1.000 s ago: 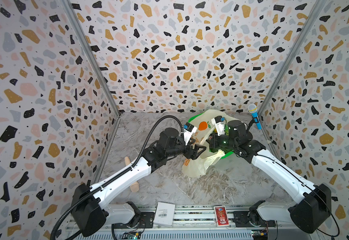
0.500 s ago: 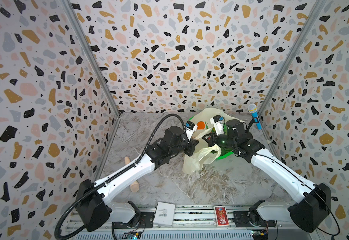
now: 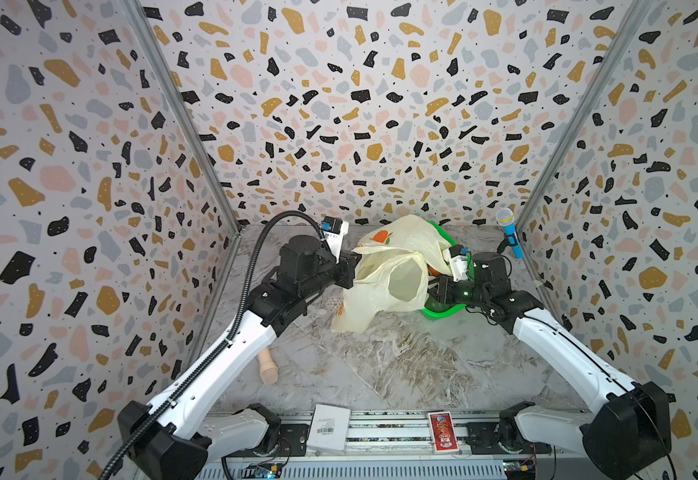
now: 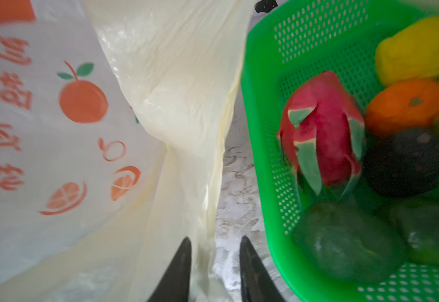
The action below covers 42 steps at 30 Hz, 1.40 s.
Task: Place the fruits into the plastic bag
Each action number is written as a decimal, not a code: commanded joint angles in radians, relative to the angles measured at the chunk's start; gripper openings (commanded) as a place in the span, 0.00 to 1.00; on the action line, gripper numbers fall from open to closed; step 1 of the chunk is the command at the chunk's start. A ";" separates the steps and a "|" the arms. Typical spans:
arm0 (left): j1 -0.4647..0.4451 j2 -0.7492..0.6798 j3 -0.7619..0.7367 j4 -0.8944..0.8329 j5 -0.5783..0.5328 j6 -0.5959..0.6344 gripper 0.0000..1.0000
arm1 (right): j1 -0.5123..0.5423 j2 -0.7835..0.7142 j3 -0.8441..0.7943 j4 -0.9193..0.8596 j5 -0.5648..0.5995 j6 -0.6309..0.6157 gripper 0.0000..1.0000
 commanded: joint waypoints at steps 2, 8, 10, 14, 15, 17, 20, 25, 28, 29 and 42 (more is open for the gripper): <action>0.000 0.042 -0.081 0.102 0.056 -0.110 0.00 | 0.000 -0.036 0.058 -0.027 -0.004 -0.040 0.50; -0.005 0.079 -0.116 0.185 0.108 -0.182 0.00 | 0.042 -0.020 0.057 -0.028 -0.050 -0.060 0.55; -0.005 0.083 -0.121 0.201 0.116 -0.192 0.00 | 0.068 -0.009 0.054 -0.009 -0.069 -0.066 0.55; -0.007 0.089 -0.138 0.225 0.110 -0.212 0.00 | 0.123 0.006 0.060 0.021 -0.136 -0.097 0.55; -0.007 0.089 -0.140 0.226 0.106 -0.214 0.00 | 0.133 0.003 0.060 0.023 -0.148 -0.105 0.55; -0.007 0.094 -0.146 0.226 0.097 -0.215 0.00 | 0.152 -0.009 0.054 0.037 -0.189 -0.118 0.55; -0.008 0.096 -0.155 0.236 0.082 -0.223 0.00 | 0.202 -0.038 0.042 0.054 -0.230 -0.153 0.55; -0.012 0.109 -0.168 0.248 0.066 -0.253 0.00 | 0.329 -0.088 0.017 0.040 -0.209 -0.239 0.55; -0.017 0.118 -0.173 0.247 0.045 -0.269 0.00 | 0.390 -0.108 0.005 0.051 -0.169 -0.265 0.55; -0.018 0.120 -0.175 0.248 0.039 -0.274 0.00 | 0.407 -0.108 0.007 0.050 -0.164 -0.274 0.55; -0.019 0.127 -0.167 0.321 0.081 -0.382 0.00 | 0.595 0.073 0.012 -0.113 0.301 -0.355 0.54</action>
